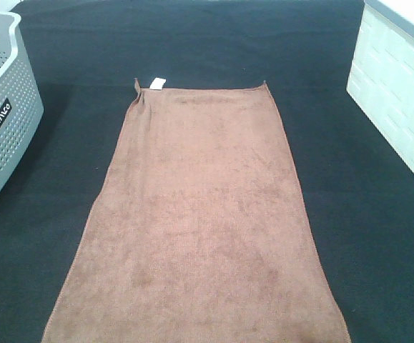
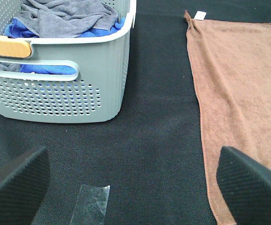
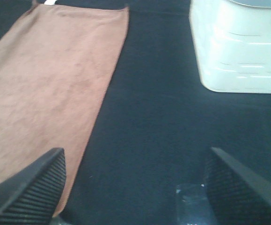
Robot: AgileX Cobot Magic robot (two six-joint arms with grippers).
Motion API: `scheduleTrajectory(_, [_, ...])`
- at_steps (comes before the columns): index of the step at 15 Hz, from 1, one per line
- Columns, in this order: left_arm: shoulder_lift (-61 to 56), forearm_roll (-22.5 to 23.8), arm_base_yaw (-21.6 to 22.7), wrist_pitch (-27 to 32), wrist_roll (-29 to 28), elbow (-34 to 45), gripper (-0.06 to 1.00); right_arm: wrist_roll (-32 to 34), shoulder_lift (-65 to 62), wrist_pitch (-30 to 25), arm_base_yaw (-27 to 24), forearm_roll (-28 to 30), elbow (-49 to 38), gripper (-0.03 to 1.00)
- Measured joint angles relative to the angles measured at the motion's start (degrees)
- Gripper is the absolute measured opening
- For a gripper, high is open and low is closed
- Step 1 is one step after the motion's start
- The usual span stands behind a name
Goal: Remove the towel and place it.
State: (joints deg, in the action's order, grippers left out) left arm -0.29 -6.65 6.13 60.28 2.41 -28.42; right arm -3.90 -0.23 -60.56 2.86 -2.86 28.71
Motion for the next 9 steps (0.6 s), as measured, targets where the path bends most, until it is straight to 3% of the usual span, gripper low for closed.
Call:
scheduleTrajectory(3, [0.0, 0.1, 0.0, 0.0, 0.0, 0.0, 0.91, 0.0, 0.0, 0.0, -7.5, 0.0, 0.0, 0.77])
scheduleTrajectory(9, [0.0, 0.9, -0.7, 0.0, 0.0, 0.0, 0.91, 0.0, 0.0, 0.1, -8.3, 0.0, 0.0, 0.77])
